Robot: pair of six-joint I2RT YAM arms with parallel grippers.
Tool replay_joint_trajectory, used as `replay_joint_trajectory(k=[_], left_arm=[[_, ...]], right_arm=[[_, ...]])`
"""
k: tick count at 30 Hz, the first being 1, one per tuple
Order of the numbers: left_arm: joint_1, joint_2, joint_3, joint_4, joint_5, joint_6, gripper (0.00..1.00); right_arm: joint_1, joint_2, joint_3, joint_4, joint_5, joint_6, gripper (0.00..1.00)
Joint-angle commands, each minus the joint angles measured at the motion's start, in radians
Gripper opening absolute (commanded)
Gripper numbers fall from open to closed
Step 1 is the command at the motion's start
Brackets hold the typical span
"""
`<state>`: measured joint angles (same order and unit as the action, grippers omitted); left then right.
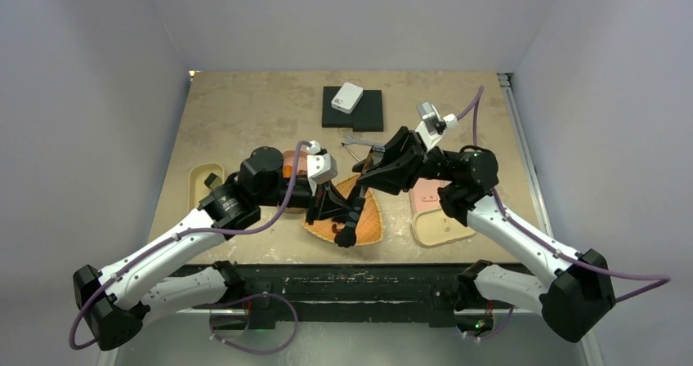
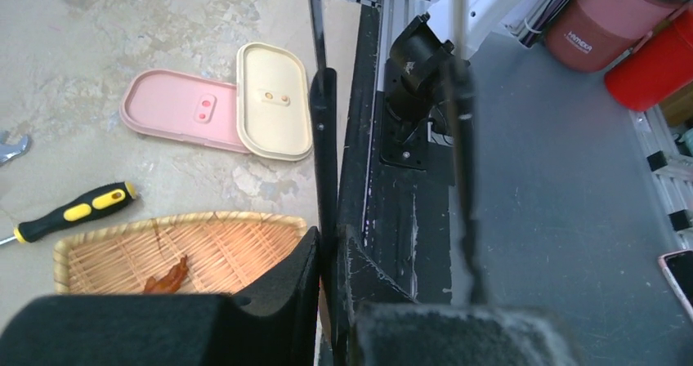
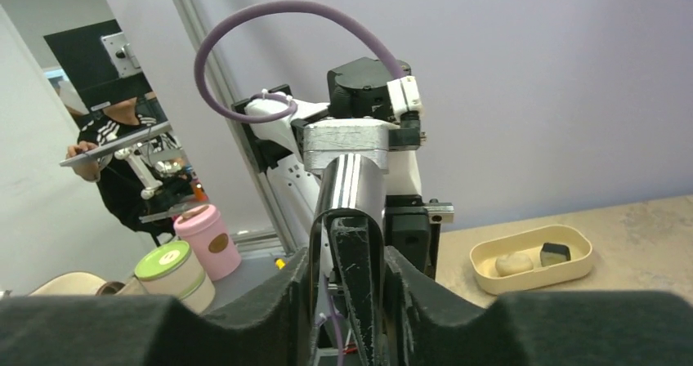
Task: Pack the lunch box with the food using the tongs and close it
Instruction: Adjust the clamp, then pick up the fake food from the plate.
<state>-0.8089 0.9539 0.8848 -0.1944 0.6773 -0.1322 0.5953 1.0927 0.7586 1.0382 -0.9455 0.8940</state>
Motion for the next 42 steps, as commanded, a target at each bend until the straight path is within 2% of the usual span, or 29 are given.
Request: replay_joint_trajectory(k=[1,5,9,11,13,15,22,24,27,30,31,34,37,42], left_arm=[[0.002,-0.005,0.031,0.012,-0.085,0.043,0.00],[0.002,-0.011,0.018,0.036,-0.153,0.036,0.01],[0.002,-0.010,0.024,0.037,-0.202,0.027,0.35],[0.001,-0.017,0.025,0.014,-0.243,0.035,0.50],[0.002,-0.032,0.028,-0.016,-0.288,0.047,0.60],[0.002,-0.048,0.034,-0.061,-0.337,0.063,0.65],[0.003,-0.154,0.046,-0.216,-0.551,0.068,0.72],[0.003,-0.195,0.041,-0.224,-0.646,0.044,0.75],[0.002,-0.198,0.038,-0.228,-0.891,-0.013,0.79],[0.008,-0.108,0.047,-0.244,-1.150,-0.065,0.82],[0.018,-0.072,0.052,-0.244,-1.191,-0.073,0.82],[0.100,0.021,0.067,-0.206,-1.198,-0.069,0.83],[0.218,0.090,0.099,-0.198,-1.143,-0.058,0.83],[0.276,0.102,0.066,-0.153,-1.155,-0.011,0.83]], right_arm=[[0.001,-0.015,-0.010,0.084,0.002,0.052,0.33],[0.001,-0.020,-0.024,0.047,0.019,0.024,0.24],[0.001,-0.043,-0.036,-0.019,0.048,-0.020,0.20],[0.000,-0.064,-0.032,-0.077,0.072,-0.062,0.20],[0.000,-0.089,-0.012,-0.179,0.111,-0.134,0.19],[0.000,-0.116,0.010,-0.282,0.163,-0.212,0.18],[0.001,-0.196,0.071,-0.527,0.318,-0.431,0.18],[0.001,-0.211,0.057,-0.548,0.349,-0.455,0.18],[0.007,-0.225,0.012,-0.530,0.424,-0.460,0.17],[0.052,-0.230,-0.049,-0.496,0.564,-0.460,0.16],[0.079,-0.231,-0.072,-0.481,0.628,-0.463,0.17],[0.202,-0.210,-0.118,-0.457,0.850,-0.510,0.18],[0.300,-0.159,-0.139,-0.436,1.059,-0.501,0.18],[0.460,-0.060,-0.152,-0.398,1.355,-0.469,0.20]])
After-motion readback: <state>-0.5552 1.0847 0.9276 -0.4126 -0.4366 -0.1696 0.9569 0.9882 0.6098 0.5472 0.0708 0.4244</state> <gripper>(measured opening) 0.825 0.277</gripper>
